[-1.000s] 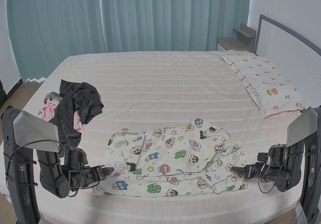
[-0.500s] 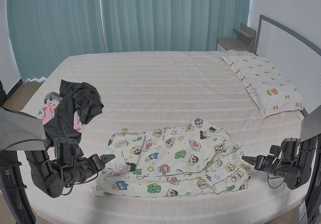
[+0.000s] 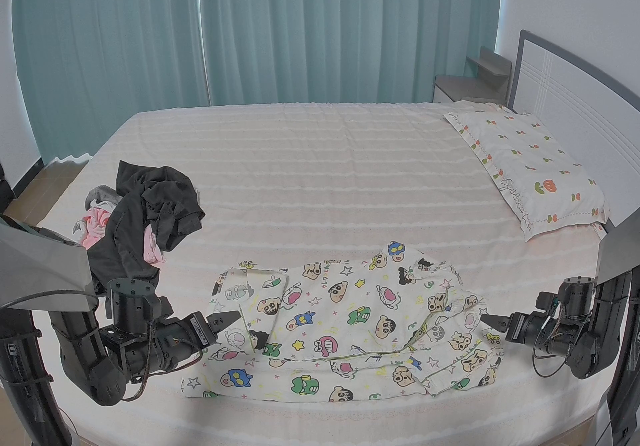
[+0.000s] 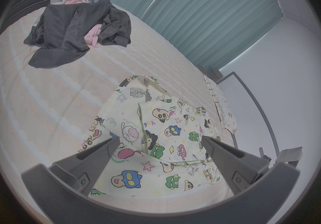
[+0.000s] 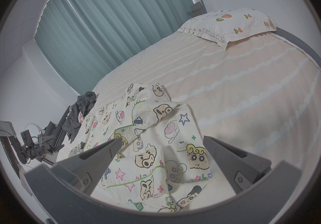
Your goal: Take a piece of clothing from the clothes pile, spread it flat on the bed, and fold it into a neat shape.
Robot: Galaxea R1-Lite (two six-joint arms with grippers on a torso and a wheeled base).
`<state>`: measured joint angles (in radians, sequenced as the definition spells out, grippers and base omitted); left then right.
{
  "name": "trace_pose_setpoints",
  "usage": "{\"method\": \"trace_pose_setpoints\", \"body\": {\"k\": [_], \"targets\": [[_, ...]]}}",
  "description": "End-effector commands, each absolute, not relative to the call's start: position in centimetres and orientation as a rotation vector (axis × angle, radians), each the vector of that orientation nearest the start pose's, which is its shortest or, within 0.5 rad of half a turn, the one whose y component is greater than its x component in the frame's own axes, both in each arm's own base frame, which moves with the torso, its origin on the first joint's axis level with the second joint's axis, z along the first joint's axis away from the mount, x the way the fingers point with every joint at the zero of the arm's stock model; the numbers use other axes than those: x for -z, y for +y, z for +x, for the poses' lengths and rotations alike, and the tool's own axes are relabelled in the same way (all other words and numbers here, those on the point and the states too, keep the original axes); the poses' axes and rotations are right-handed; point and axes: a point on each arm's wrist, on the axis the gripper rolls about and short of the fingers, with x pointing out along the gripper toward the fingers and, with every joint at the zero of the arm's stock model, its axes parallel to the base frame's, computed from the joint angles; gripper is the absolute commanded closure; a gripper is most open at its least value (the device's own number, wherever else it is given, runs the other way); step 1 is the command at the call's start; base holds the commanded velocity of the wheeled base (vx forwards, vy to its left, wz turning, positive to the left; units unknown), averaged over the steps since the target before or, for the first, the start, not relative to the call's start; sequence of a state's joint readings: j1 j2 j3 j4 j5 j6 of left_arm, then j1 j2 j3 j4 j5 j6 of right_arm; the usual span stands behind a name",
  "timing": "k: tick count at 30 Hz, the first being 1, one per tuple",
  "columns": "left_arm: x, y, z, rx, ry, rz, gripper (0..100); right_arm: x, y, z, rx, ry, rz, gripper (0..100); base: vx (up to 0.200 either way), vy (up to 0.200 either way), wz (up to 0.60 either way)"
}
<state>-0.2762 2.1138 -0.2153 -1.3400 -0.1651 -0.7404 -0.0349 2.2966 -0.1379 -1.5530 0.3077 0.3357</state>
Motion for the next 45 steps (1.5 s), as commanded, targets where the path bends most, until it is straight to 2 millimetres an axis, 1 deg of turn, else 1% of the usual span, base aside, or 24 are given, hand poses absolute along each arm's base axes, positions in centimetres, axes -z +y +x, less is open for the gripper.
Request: {"method": "trace_pose_setpoints", "body": {"k": [1, 3, 7, 10, 13, 16, 19, 20, 21, 22, 23, 26, 29, 37, 42, 45], "targets": [[-1.4, -7.4, 24.8, 0.203, 0.684, -0.679, 0, 2.1, -0.2, 24.9, -0.166, 0.629, 0.426, 0, 0.000, 0.000, 0.00], [-1.5, -7.5, 25.0, 0.204, 0.677, -0.678, 0, 2.1, -0.2, 24.9, -0.165, 0.631, 0.426, 0, 0.000, 0.000, 0.00], [-3.0, -9.0, 25.9, 0.214, 0.582, -0.651, 0, 2.2, 0.0, 24.9, -0.168, 0.635, 0.424, 0, 0.000, 0.000, 0.00], [-3.6, -10.0, 27.9, 0.200, 0.563, -0.632, 0, 2.2, 0.0, 24.9, -0.169, 0.635, 0.423, 0, 0.000, 0.000, 0.00], [-3.7, -10.6, 30.0, 0.170, 0.641, -0.608, 0, 2.3, 0.0, 24.9, -0.172, 0.640, 0.423, 0, 0.000, 0.000, 0.00], [-2.2, -10.8, 32.0, 0.160, 0.723, -0.538, 0, 2.4, 0.0, 24.9, -0.171, 0.644, 0.424, 0, 0.000, 0.000, 0.00], [0.5, -11.1, 33.6, 0.174, 0.767, -0.481, 0, 2.5, 0.0, 24.8, -0.170, 0.649, 0.424, 0, 0.000, 0.000, 0.00], [0.8, -11.1, 33.8, 0.175, 0.767, -0.473, 0, 2.6, 0.0, 24.8, -0.169, 0.652, 0.425, 0, 0.000, 0.000, 0.00], [1.5, -11.4, 34.6, 0.184, 0.759, -0.457, 0, 2.8, 0.0, 24.8, -0.169, 0.659, 0.421, 0, 0.000, 0.000, 0.00], [1.6, -11.6, 34.9, 0.185, 0.757, -0.456, 0, 2.9, 0.0, 24.8, -0.170, 0.663, 0.416, 0, 0.000, 0.000, 0.00], [1.8, -11.6, 35.2, 0.185, 0.758, -0.454, 0, 3.0, 0.0, 24.8, -0.171, 0.667, 0.411, 0, 0.000, 0.000, 0.00], [3.7, -11.8, 35.8, 0.183, 0.779, -0.424, 0, 3.5, 0.0, 24.8, -0.177, 0.681, 0.383, 0, 0.000, 0.000, 0.00], [4.6, -11.8, 36.1, 0.190, 0.787, -0.389, 0, 3.6, 0.1, 24.7, -0.179, 0.687, 0.378, 0, 0.000, 0.000, 0.00], [4.9, -11.9, 36.1, 0.194, 0.792, -0.385, 0, 3.6, 0.2, 24.7, -0.183, 0.689, 0.376, 0, 0.000, 0.000, 0.00], [5.2, -12.5, 37.0, 0.201, 0.778, -0.391, 0, 3.6, 0.2, 24.6, -0.183, 0.691, 0.377, 0, 0.000, 0.000, 0.00], [5.5, -12.7, 37.1, 0.204, 0.782, -0.388, 0, 3.6, 0.2, 24.7, -0.184, 0.688, 0.376, 0, 0.000, 0.000, 0.00]]}}
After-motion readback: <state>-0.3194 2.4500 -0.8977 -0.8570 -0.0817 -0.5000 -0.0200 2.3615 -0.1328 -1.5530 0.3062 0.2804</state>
